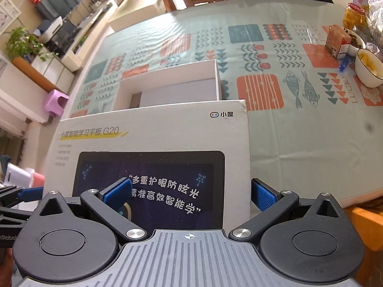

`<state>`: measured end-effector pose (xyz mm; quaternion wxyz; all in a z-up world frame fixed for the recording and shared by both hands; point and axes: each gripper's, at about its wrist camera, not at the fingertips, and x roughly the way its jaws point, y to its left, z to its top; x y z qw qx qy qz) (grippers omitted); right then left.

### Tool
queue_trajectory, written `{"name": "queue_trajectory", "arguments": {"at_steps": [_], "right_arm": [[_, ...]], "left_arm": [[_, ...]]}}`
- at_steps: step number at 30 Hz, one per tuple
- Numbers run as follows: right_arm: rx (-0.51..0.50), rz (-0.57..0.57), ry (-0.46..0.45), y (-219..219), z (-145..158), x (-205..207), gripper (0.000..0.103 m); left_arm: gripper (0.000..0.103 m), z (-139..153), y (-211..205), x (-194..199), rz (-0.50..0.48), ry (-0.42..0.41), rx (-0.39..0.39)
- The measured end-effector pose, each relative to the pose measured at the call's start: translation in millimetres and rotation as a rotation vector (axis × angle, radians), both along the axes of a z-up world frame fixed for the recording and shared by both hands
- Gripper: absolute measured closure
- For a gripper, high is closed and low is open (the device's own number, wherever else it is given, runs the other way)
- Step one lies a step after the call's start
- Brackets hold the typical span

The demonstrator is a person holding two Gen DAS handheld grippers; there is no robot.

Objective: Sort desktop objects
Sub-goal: 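Lift the held lid with both tools and carry it over the open box, then lower the lid with both tools down over the open white box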

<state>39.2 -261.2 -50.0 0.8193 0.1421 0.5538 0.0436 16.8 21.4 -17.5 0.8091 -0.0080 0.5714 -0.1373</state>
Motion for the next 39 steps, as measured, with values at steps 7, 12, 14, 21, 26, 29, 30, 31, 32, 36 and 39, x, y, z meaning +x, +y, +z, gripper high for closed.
{"name": "queue_trajectory", "arguments": {"at_steps": [7, 12, 14, 21, 26, 29, 30, 31, 32, 36, 39], "right_arm": [[0.0, 0.014, 0.014, 3, -3, -26, 0.0], [-0.006, 0.031, 0.024, 8, -5, -43, 0.0], [-0.007, 0.039, 0.028, 10, -6, -50, 0.0], [-0.014, 0.062, 0.041, 19, -10, -70, 0.0], [-0.009, 0.075, 0.044, 27, -11, -73, 0.0], [-0.009, 0.083, 0.041, 30, -14, -70, 0.0], [-0.009, 0.084, 0.042, 31, -14, -69, 0.0], [-0.009, 0.085, 0.043, 32, -14, -68, 0.0], [-0.009, 0.085, 0.045, 32, -15, -66, 0.0], [-0.007, 0.087, 0.05, 35, -16, -60, 0.0], [-0.006, 0.088, 0.054, 36, -17, -56, 0.0]], "left_arm": [[0.0, -2, 4, -28, 0.029, 0.02, 0.002], [0.0, -5, 8, -48, 0.045, 0.034, -0.004], [0.0, -7, 12, -56, 0.051, 0.038, -0.005], [0.0, -15, 23, -77, 0.067, 0.064, -0.004], [0.0, -16, 30, -82, 0.082, 0.065, 0.001], [0.0, -16, 35, -82, 0.091, 0.063, 0.001], [0.0, -16, 36, -82, 0.095, 0.063, 0.001], [0.0, -16, 38, -81, 0.096, 0.064, 0.001], [0.0, -16, 39, -80, 0.095, 0.064, 0.002], [0.0, -16, 42, -76, 0.089, 0.064, 0.011], [0.0, -18, 45, -71, 0.087, 0.071, 0.012]]}}
